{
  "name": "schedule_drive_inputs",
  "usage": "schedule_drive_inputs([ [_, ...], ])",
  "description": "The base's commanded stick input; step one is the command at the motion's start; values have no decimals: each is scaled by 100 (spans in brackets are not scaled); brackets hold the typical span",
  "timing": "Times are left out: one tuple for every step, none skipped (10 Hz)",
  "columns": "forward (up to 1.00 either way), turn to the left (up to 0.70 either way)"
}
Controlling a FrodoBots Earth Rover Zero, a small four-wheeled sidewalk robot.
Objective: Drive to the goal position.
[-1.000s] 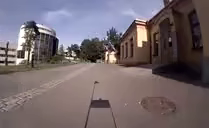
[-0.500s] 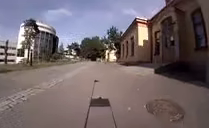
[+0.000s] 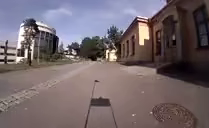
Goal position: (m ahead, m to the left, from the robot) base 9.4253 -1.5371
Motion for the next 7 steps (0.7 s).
schedule_drive_inputs([
  [45, 0],
  [45, 0],
  [45, 0],
  [45, 0],
  [45, 0],
  [45, 0],
  [45, 0],
])
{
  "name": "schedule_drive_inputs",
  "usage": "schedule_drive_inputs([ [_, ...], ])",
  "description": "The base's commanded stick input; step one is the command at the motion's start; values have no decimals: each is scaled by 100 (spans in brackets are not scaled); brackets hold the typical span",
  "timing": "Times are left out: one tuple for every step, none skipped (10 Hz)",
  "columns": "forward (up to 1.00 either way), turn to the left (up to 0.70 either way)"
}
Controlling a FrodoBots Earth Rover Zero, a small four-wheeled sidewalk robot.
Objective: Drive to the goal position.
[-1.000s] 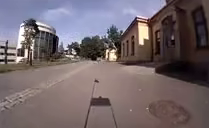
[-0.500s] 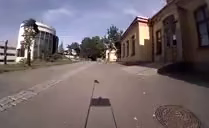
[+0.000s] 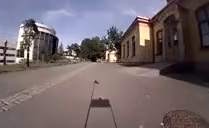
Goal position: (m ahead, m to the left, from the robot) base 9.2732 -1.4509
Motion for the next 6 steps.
schedule_drive_inputs([
  [45, 0],
  [45, 0],
  [45, 0],
  [45, 0],
  [45, 0],
  [45, 0],
])
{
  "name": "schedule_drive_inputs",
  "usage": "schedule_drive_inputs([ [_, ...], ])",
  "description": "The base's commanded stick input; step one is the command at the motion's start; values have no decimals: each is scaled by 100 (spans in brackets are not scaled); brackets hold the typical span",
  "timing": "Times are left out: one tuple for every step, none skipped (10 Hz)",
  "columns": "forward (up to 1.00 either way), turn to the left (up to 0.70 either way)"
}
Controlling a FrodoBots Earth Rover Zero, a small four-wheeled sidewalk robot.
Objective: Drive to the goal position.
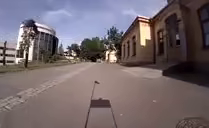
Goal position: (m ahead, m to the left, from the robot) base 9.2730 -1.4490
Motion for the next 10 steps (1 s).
schedule_drive_inputs([
  [45, 0],
  [45, 0],
  [45, 0],
  [45, 0],
  [45, 0],
  [45, 0],
  [45, 0],
  [45, 0],
  [45, 0],
  [45, 0],
])
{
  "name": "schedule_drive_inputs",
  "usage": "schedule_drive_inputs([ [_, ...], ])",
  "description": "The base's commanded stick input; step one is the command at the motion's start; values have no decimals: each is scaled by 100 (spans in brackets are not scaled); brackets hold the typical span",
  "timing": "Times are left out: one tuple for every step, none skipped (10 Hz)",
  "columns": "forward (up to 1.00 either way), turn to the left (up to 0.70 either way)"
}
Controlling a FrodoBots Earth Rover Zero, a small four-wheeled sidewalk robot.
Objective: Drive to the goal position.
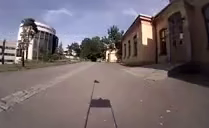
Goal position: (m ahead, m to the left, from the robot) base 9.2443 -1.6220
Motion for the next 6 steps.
schedule_drive_inputs([
  [45, 0],
  [45, 0],
  [45, 0],
  [45, 0],
  [45, 0],
  [45, 0],
])
